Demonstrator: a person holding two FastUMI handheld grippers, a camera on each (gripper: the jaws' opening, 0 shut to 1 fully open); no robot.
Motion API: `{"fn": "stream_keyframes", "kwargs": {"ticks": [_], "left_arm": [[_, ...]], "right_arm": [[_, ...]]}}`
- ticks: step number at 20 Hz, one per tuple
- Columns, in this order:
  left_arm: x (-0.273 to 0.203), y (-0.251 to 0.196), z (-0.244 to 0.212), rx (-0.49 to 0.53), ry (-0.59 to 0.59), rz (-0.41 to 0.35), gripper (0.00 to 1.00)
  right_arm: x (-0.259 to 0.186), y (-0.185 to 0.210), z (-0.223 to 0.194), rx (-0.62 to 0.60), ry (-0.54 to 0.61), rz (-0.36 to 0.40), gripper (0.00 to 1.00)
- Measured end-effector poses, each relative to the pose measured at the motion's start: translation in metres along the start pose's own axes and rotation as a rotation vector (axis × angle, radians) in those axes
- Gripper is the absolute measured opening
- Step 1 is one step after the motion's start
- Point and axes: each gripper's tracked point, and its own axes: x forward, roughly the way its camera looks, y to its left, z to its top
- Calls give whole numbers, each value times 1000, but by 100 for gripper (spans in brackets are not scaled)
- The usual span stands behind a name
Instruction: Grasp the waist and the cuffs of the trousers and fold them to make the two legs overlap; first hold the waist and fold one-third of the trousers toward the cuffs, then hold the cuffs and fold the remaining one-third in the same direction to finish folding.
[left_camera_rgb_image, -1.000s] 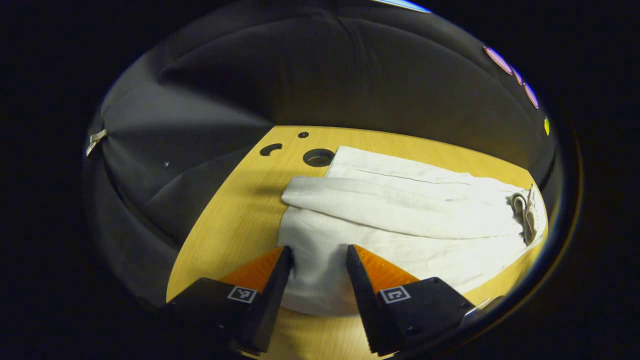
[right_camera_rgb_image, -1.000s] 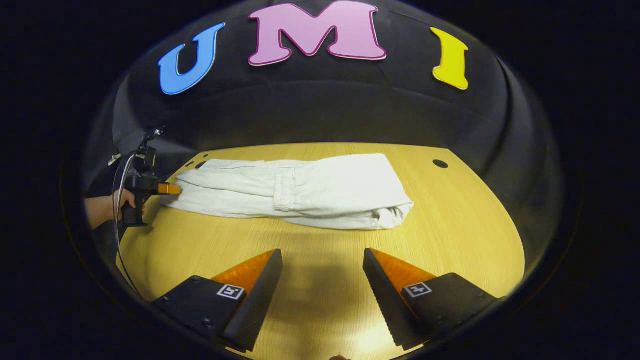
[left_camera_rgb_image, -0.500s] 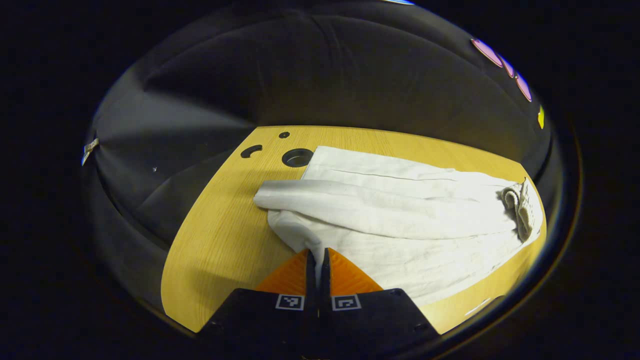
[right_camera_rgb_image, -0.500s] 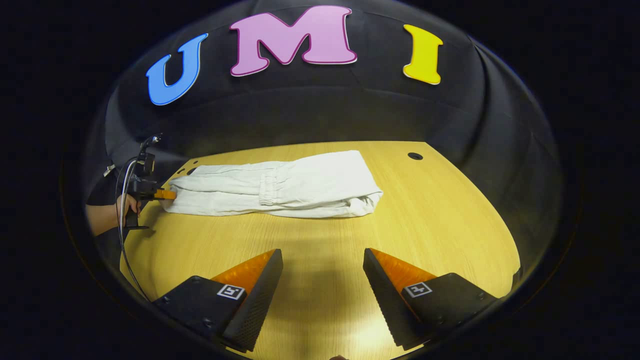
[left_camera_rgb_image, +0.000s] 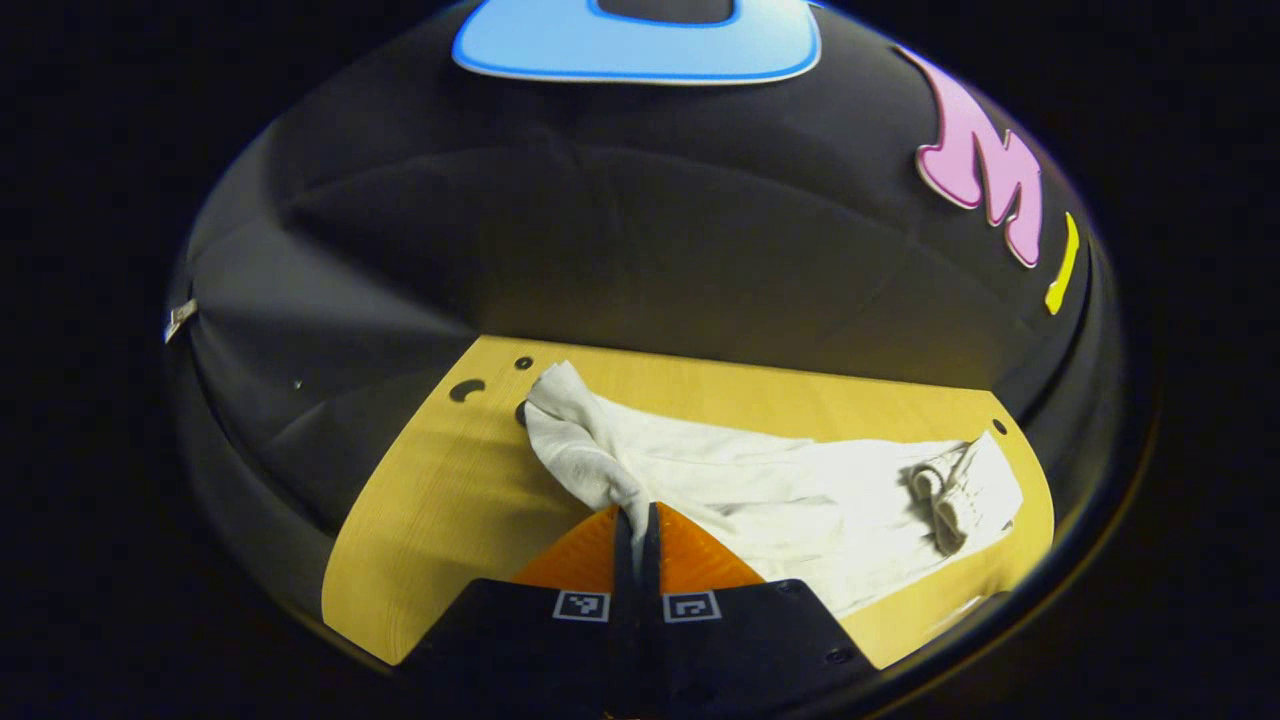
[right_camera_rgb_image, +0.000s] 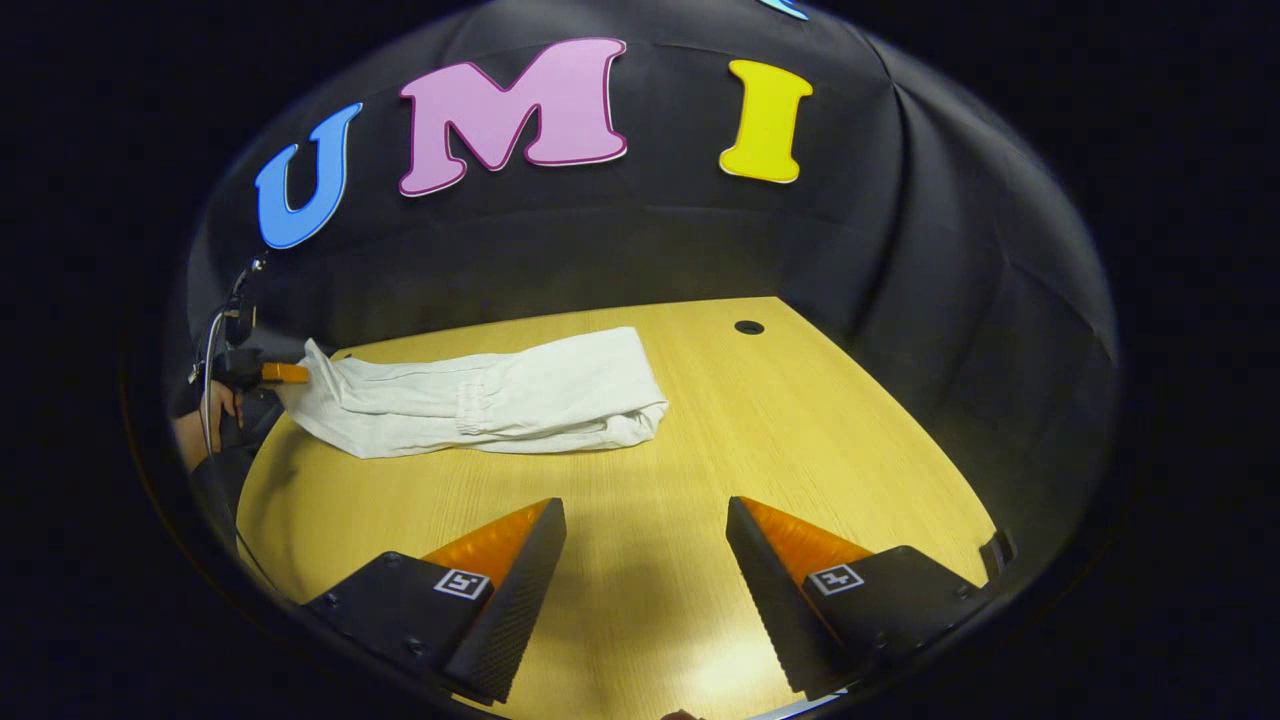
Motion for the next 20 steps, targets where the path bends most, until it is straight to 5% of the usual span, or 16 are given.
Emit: {"fn": "stream_keyframes", "kwargs": {"ticks": [3,12,20], "left_arm": [[-17,-51,30,47,-43,-64,5],[-60,-221,90,-25,-133,-292,5],[-57,-405,82,57,-106,-456,5]], "right_arm": [[-4,-16,-7,40,11,-6,99],[-9,-65,3,51,-24,-16,99],[-8,-107,-5,78,8,12,99]]}}
